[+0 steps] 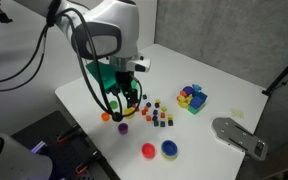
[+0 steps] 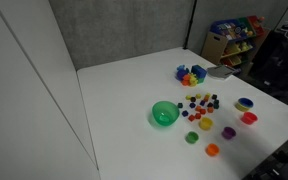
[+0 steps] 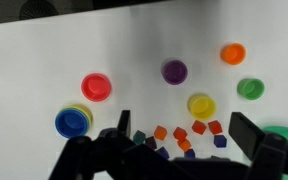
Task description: Pick up the red bowl and stack it in the blue stacked bowl
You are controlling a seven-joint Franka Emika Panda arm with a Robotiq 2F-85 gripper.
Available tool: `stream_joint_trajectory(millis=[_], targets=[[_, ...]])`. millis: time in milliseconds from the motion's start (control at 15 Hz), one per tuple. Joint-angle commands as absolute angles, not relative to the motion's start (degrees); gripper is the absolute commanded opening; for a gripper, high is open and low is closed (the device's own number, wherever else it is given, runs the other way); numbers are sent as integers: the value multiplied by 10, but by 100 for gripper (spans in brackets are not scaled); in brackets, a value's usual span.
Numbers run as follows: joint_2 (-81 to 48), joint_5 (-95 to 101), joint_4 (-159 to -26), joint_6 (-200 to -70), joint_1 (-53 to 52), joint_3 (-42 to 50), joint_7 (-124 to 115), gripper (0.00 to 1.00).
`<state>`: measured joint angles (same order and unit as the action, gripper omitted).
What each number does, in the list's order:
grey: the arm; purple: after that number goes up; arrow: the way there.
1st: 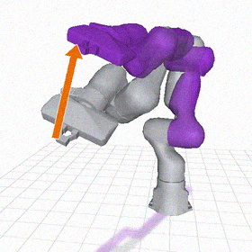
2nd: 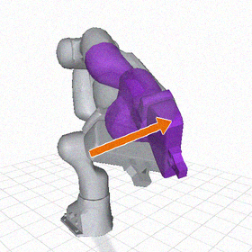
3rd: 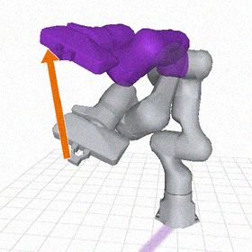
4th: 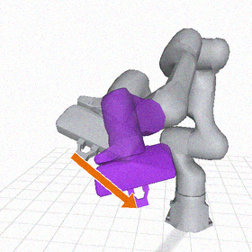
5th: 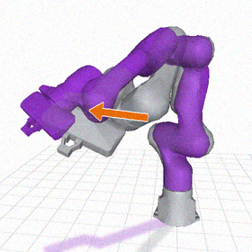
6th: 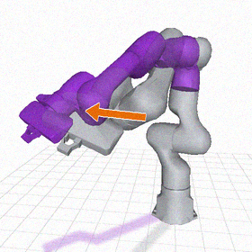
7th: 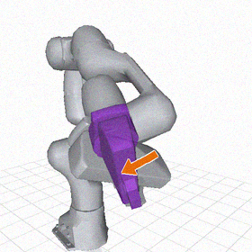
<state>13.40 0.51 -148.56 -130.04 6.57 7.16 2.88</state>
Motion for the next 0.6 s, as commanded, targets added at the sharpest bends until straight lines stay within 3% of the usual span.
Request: stream_joint_trajectory(millis=[0, 533], targets=[[71, 33, -1492, -1384, 81, 77, 24, 100], [-74, 66, -1483, -1543, 94, 94, 5, 100]])
